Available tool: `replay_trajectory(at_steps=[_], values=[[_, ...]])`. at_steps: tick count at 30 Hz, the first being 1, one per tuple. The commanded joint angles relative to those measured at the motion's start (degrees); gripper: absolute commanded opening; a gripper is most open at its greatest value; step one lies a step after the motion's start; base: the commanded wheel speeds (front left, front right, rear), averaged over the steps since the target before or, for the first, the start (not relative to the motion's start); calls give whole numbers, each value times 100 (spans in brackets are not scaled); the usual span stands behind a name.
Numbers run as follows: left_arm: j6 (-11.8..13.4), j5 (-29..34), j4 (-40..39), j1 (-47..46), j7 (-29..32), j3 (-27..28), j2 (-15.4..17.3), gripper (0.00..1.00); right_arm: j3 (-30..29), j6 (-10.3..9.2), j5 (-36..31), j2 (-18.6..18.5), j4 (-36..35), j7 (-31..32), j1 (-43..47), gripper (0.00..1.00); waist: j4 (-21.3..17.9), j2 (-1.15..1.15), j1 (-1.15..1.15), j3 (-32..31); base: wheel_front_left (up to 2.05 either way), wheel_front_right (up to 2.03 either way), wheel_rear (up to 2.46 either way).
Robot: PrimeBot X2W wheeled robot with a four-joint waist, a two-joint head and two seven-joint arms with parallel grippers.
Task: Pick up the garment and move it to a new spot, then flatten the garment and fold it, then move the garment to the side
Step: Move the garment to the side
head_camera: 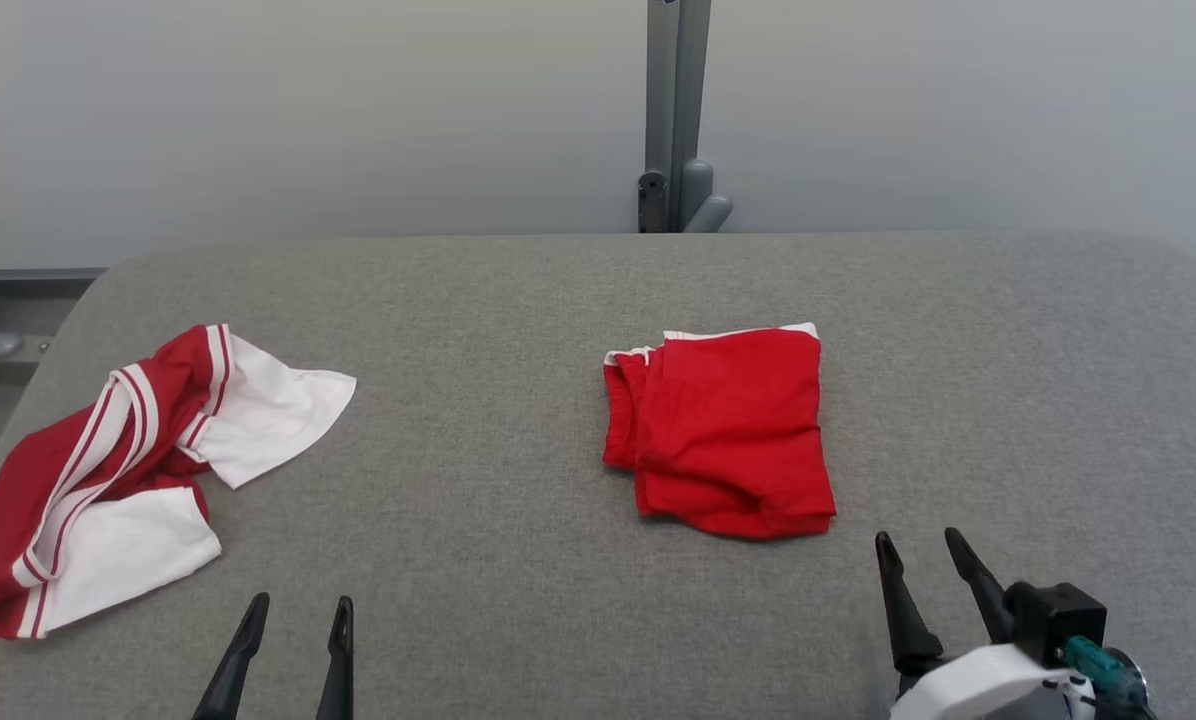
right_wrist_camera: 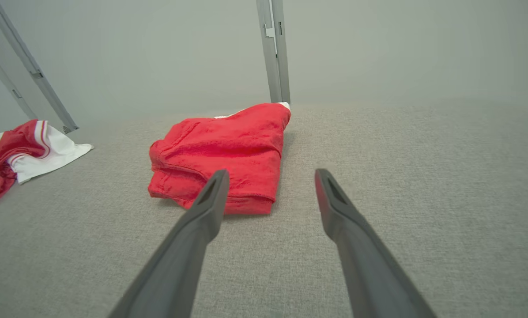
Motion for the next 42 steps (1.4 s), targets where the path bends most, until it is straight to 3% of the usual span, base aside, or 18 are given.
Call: replay_trajectory(at_steps=[1, 6, 11, 26, 34, 35, 36, 37, 38, 42], values=[[-15, -12, -7, -107, -17, -22, 60, 100, 29, -9, 133, -20, 164, -21, -205, 100, 95, 0, 0, 93, 0, 0, 0], [-15, -157, 9, -204, -17, -213, 187, 100, 426, -9, 660, -51, 1212, 74, -994, 100, 302, 0, 0, 275, 0, 0, 0], [-15, -343, -50, -344, -16, -322, 325, 100, 628, -9, 1041, -285, 1791, 300, -1742, 100, 513, 0, 0, 580, 0, 0, 0], [-15, -987, -102, -920, -17, -481, 754, 100, 209, -7, 1735, -590, 2600, 1264, -3262, 100, 907, 0, 0, 1601, 0, 0, 0], [-15, -1118, -85, -1091, -16, -533, 835, 100, 67, -7, 1587, -574, 2781, 1796, -3470, 100, 958, 0, 0, 1811, 0, 0, 0], [-15, -1127, -80, -1109, -17, -532, 837, 100, 100, -7, 1561, -571, 2740, 1820, -3454, 94, 951, 0, 0, 1820, 0, 0, 0], [-15, -1138, -77, -1121, -16, -525, 839, 100, 112, -7, 1552, -571, 2699, 1845, -3437, 39, 938, 0, 0, 1827, 0, 0, 0], [-15, -1147, -75, -1124, -16, -512, 838, 100, 140, -6, 1530, -578, 2630, 1835, -3417, 5, 917, 0, 0, 1830, 0, 0, 0], [-15, -1154, -75, -1120, -17, -506, 838, 100, 153, -6, 1511, -603, 2569, 1828, -3390, 0, 891, 0, 0, 1832, 0, 0, 0], [-15, -1140, -111, -1098, -16, -513, 874, 100, 238, -9, 1305, -742, 2249, 1805, -3309, 0, 730, 0, 0, 1847, 0, 0, 0]])
